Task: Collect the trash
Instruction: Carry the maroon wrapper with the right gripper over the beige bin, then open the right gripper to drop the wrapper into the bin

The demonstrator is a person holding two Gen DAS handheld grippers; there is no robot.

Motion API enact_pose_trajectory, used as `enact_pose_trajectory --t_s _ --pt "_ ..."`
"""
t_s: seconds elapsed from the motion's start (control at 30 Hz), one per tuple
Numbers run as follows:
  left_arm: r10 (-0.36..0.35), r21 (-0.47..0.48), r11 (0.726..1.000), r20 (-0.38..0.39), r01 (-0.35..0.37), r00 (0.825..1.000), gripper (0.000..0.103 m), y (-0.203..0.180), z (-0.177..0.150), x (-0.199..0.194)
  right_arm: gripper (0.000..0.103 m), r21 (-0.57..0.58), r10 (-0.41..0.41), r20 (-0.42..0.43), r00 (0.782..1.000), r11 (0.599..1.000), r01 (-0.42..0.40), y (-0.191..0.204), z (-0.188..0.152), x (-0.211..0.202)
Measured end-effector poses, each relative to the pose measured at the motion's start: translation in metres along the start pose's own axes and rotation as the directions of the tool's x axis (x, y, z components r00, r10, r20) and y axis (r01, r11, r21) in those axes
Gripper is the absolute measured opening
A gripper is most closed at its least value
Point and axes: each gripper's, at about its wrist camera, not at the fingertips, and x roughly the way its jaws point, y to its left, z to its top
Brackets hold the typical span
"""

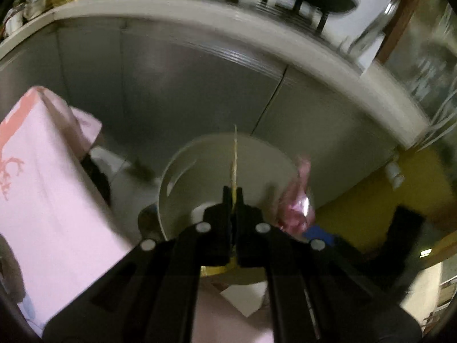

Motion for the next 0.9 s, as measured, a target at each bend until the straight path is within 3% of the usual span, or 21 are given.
enact_pose_trajectory --t_s 0.07,0.13,0.27,0.4,0.57,0.67,0.77,0.9 --pt "0.019 0.004 1.0 -0.073 -0.018 0.997 0.003 -0.001 -0.002 0.018 0.071 0.021 0.029 -0.009 1.0 0.999 -0.029 -0.006 -0.001 -0.001" --pt "0.016 -0.016 1.0 -0.091 -0.018 0.996 0.003 0.002 -0.004 0.021 0.071 0.013 0.017 0.007 1.0 1.0 -0.017 -0.001 -0.001 -0.004" --pt "0.022 -0.03 0.999 -0.051 -0.024 0.998 0.004 0.005 -0.002 0.003 0.071 -0.035 -0.015 0.082 0.996 0.999 0.018 0.011 -0.004 -0.019" --pt "0.022 -0.04 0.999 -0.043 -0.024 0.999 0.008 -0.002 0.0 -0.011 0.071 -0.055 0.011 0.139 0.99 0.998 -0.003 0.019 0.0 -0.037" --pt "-0.007 -0.047 0.999 0.001 0.007 1.0 0.015 -0.015 0.0 -0.018 0.071 -0.06 -0.01 0.186 0.982 0.998 0.021 0.031 0.005 -0.055" --pt "-0.073 -0.091 0.993 0.048 0.077 0.996 0.025 -0.011 -0.003 -0.023 0.071 -0.057 -0.022 0.192 0.981 0.998 0.034 0.028 -0.001 -0.065" --pt "-0.035 -0.111 0.993 0.083 0.044 0.996 0.026 -0.004 -0.007 -0.04 0.071 -0.048 -0.014 0.199 0.98 0.999 0.024 0.032 0.0 -0.069" --pt "0.023 -0.101 0.995 0.138 -0.009 0.99 0.026 0.019 -0.03 -0.093 0.071 -0.046 0.004 0.191 0.982 0.999 0.005 0.042 -0.002 -0.072"
